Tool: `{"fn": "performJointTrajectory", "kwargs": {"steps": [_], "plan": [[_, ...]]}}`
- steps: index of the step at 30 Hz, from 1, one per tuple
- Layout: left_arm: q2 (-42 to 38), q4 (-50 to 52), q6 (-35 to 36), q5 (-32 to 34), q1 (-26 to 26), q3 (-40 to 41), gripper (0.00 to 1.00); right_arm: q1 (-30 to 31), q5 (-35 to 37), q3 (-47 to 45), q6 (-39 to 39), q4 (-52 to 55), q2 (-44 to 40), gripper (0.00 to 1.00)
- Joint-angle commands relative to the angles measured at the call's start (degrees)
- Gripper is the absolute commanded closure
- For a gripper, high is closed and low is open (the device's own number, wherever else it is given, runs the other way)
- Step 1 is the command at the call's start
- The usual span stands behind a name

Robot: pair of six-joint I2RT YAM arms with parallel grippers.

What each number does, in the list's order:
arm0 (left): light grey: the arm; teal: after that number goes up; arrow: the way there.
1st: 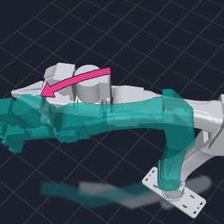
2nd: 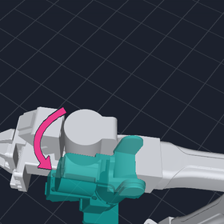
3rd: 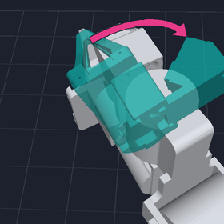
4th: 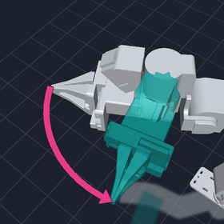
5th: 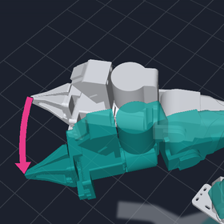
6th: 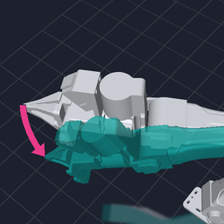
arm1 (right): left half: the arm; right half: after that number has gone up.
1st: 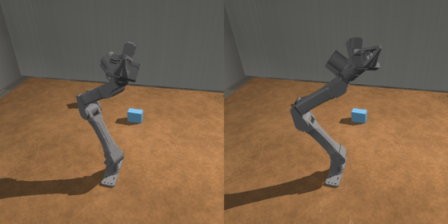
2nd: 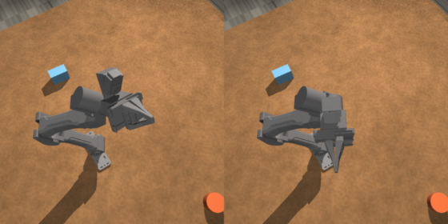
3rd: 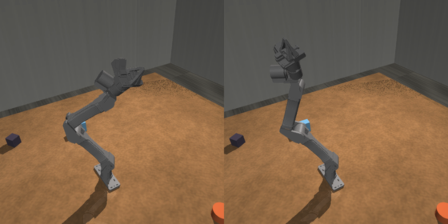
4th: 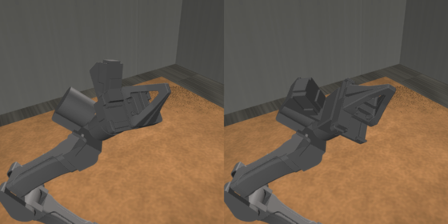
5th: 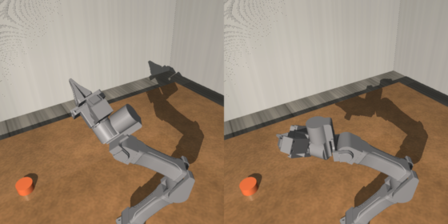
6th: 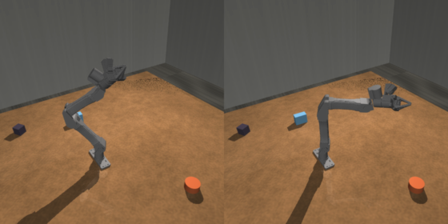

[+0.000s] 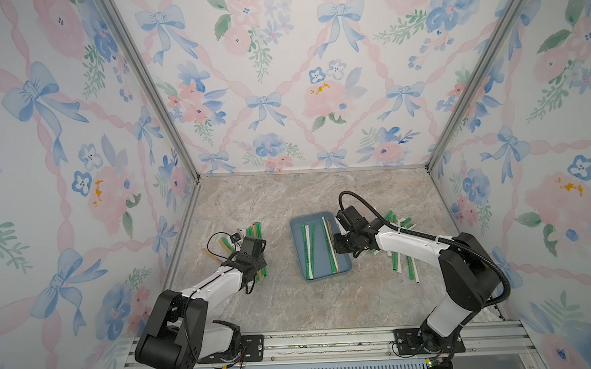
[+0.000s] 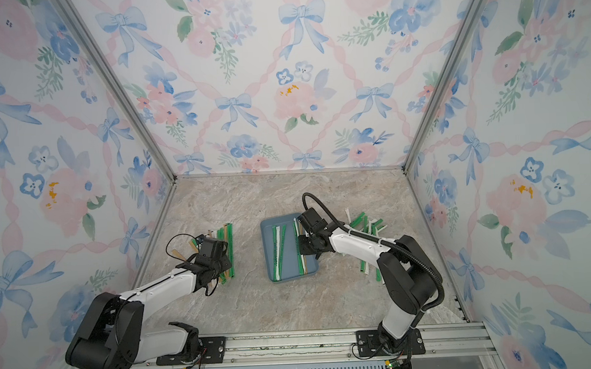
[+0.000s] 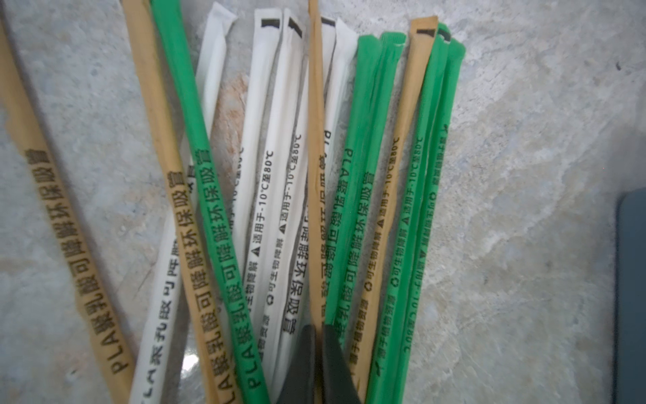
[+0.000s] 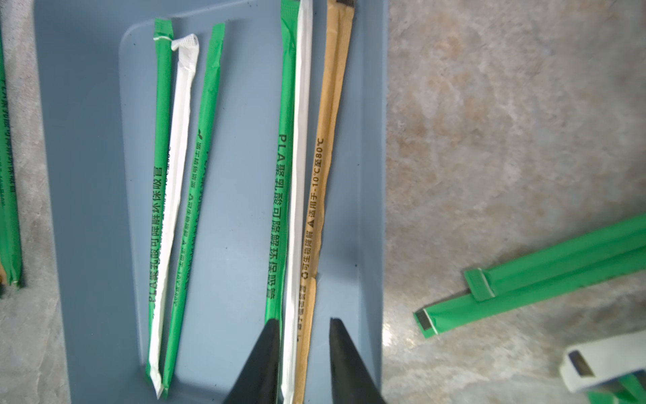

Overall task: Put the straws into the storage box
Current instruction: Pick up the straw from the center of the board.

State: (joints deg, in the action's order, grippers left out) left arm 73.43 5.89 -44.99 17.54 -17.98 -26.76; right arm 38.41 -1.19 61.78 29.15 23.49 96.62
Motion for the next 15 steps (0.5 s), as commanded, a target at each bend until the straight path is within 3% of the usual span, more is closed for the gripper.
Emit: {"fn": "performJointTrajectory", "kwargs": {"steps": [1,10,15], "plan": [[-1.3,0.8,0.8,0.2,0.4,0.8,0.95,0.0,0.7,-0.2,-0.2,0.8,-0.3,0.73],[-3.7,0.8,0.8,-1.4,-1.2,-0.5,1.0,-0.4,1.2,0.0,-0.5,1.5,-1.5,0.73],[-7.2,0.8,-1.2,-0.9,-6.7,-3.1,1.0,-0.8,1.8,-0.2,-0.7,2.4,-3.9,0.73]]}}
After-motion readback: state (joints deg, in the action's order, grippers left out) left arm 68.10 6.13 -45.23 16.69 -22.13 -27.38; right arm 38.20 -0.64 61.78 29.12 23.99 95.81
